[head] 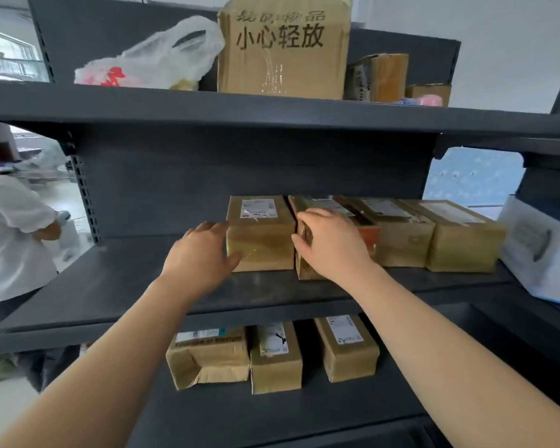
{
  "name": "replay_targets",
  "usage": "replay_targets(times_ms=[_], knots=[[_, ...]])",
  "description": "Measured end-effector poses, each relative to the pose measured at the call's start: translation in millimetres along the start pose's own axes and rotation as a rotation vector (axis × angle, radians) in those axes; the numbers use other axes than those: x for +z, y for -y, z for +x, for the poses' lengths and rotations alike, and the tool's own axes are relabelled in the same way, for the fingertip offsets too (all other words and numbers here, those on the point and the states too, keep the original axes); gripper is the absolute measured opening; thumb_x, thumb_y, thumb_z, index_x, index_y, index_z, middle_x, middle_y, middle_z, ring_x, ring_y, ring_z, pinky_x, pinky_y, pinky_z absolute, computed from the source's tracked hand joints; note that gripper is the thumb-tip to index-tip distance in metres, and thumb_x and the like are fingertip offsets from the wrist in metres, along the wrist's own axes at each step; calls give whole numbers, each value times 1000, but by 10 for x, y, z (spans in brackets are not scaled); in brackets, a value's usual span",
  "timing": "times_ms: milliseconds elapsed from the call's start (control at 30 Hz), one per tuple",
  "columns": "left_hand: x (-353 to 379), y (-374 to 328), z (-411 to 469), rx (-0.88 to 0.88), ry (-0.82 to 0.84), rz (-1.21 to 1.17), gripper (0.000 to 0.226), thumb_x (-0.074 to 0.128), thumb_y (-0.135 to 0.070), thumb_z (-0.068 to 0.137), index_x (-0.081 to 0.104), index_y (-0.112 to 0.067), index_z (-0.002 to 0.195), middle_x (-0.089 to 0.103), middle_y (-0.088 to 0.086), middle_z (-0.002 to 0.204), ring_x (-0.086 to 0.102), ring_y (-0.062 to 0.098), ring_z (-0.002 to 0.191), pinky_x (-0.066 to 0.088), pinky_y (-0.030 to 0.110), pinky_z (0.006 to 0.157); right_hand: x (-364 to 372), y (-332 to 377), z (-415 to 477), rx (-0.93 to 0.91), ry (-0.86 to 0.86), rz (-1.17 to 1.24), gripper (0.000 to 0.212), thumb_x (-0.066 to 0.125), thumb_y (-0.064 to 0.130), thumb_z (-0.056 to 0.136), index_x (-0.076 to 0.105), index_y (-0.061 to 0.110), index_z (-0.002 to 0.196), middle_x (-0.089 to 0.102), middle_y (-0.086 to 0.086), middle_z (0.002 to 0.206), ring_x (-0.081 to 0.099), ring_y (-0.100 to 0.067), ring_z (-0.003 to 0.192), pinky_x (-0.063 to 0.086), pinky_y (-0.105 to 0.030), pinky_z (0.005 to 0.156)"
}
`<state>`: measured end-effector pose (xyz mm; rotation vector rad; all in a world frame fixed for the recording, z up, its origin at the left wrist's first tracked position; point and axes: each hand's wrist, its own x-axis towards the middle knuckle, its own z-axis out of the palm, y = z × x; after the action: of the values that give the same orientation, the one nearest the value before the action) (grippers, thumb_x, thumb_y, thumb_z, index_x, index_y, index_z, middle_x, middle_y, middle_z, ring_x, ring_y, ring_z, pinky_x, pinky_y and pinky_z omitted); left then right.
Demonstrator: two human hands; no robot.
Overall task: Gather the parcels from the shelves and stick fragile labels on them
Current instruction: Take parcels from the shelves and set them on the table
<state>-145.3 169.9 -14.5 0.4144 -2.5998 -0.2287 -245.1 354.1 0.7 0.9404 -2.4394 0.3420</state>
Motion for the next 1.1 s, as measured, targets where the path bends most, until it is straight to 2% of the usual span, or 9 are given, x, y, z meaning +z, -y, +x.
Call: replay_targets(times_ms=[100, 200, 333, 433, 567, 733, 900, 1000, 1100], knots=[[156, 130, 265, -15, 16, -60, 61, 59, -41, 85, 38, -24, 140, 49, 5, 134, 50, 27, 118, 47, 38, 87, 159, -22, 350, -31, 85, -68, 50, 49, 44, 93, 49, 17, 136, 52, -2, 139, 41, -23, 132, 34, -41, 110], [290, 197, 470, -39, 54, -127, 67, 60, -42, 85, 33, -25, 144, 48, 6, 135, 52, 26, 115, 48, 38, 89, 298, -44, 587, -34, 168, -117, 44, 53, 46, 90, 59, 17, 123, 61, -3, 126, 44, -23, 128, 35, -42, 106], [434, 251, 649, -40, 95, -263, 62, 61, -42, 85, 35, -31, 140, 60, 0, 112, 60, 18, 91, 51, 33, 79, 380, -30, 722, -70, 199, -152, 31, 56, 45, 89, 64, 16, 96, 63, -2, 105, 52, -22, 114, 31, -40, 108], [534, 283, 685, -32, 78, -338, 66, 64, -39, 84, 33, -29, 142, 62, -5, 101, 62, 13, 78, 48, 23, 68, 377, 2, 729, -80, 201, -135, 27, 55, 41, 91, 63, 15, 95, 62, -1, 93, 57, -22, 102, 35, -36, 103], [545, 369, 641, -28, 0, -349, 70, 66, -42, 82, 35, -26, 142, 62, -4, 108, 55, 14, 81, 40, 21, 72, 318, 88, 695, -67, 204, -59, 34, 56, 40, 91, 64, 16, 113, 66, -5, 111, 54, -26, 114, 34, -35, 104], [407, 648, 474, -27, -23, -373, 64, 67, -45, 80, 41, -32, 137, 59, -11, 95, 59, 7, 72, 42, 19, 60, 357, 348, 632, -56, 161, 84, 37, 63, 42, 85, 67, 19, 113, 68, -1, 104, 57, -21, 107, 49, -35, 87], [262, 951, 428, 10, 30, -431, 65, 71, -43, 77, 45, -31, 136, 60, -15, 105, 58, 3, 82, 41, 17, 70, 400, 587, 574, 92, 220, 294, 55, 67, 42, 83, 52, 24, 132, 49, 4, 127, 47, -13, 116, 35, -21, 89], [238, 1019, 473, 42, 110, -490, 72, 71, -44, 76, 40, -30, 140, 62, -10, 111, 61, 7, 90, 48, 22, 79, 446, 674, 526, 193, 269, 407, 67, 66, 44, 84, 39, 28, 143, 43, 3, 143, 42, -14, 128, 34, -22, 95], [222, 1027, 445, 73, 101, -487, 71, 71, -39, 78, 39, -29, 141, 62, -9, 112, 60, 7, 84, 45, 16, 70, 442, 807, 420, 229, 240, 411, 67, 63, 42, 87, 34, 28, 146, 40, 3, 147, 39, -15, 132, 32, -22, 95]])
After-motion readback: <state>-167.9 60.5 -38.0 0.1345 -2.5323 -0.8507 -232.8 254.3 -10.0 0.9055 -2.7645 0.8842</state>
